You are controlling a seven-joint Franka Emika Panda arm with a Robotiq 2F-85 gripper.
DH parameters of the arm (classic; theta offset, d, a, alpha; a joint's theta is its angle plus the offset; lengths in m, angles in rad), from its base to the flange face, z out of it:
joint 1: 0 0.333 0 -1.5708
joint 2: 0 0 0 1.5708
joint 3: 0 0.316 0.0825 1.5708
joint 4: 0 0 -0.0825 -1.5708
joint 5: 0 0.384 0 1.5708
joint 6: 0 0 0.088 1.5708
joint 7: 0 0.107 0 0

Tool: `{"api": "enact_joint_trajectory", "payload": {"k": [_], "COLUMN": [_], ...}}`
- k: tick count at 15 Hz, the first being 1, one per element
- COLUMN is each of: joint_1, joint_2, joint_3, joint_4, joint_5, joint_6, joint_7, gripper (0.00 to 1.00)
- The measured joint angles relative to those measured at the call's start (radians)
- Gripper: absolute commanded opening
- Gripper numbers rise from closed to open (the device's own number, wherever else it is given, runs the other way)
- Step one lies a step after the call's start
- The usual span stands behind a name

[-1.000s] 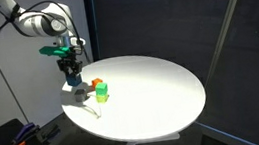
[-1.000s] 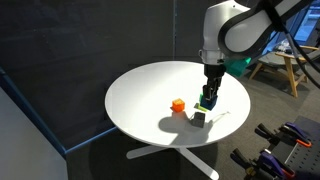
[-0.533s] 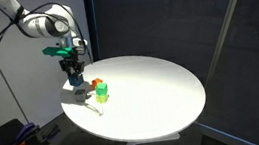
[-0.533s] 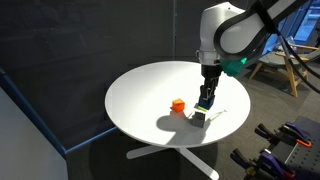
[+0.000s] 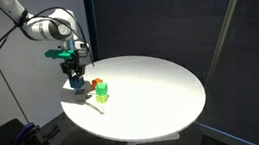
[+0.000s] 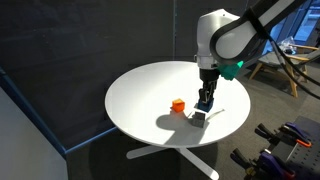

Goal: Put the blue block on the grey block

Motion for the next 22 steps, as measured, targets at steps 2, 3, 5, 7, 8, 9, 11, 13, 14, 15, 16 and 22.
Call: {"api": "enact_joint_trajectory", "payload": {"k": [2,3,5,7,8,9,11,13,14,15,16,22], "joint_1": [0.0,0.001,0.002,0.004,0.005,0.007,0.011,0.015,0.017,0.019,0.021,0.021], "joint_2": [0.014,0.02,0.033,0.045,0.05,0.055,0.065,0.074,0.077,0.081,0.085,0.102], "joint_3": [0.0,0.0,0.0,0.0,0.0,0.0,0.0,0.0,0.0,0.0,0.0,0.0], "joint_4": [0.004,0.007,0.012,0.015,0.016,0.017,0.019,0.02,0.02,0.021,0.022,0.029], "joint_5": [-0.009,-0.014,-0.031,-0.049,-0.055,-0.06,-0.064,-0.064,-0.064,-0.064,-0.064,-0.064], "joint_6": [0.001,0.002,0.014,0.032,0.038,0.043,0.05,0.055,0.055,0.056,0.056,0.056], "joint_7": [0.0,0.0,0.0,0.001,0.001,0.001,0.001,0.001,0.001,0.001,0.001,0.001], "gripper": [0.31,0.31,0.31,0.31,0.31,0.31,0.31,0.31,0.31,0.31,0.31,0.31]}}
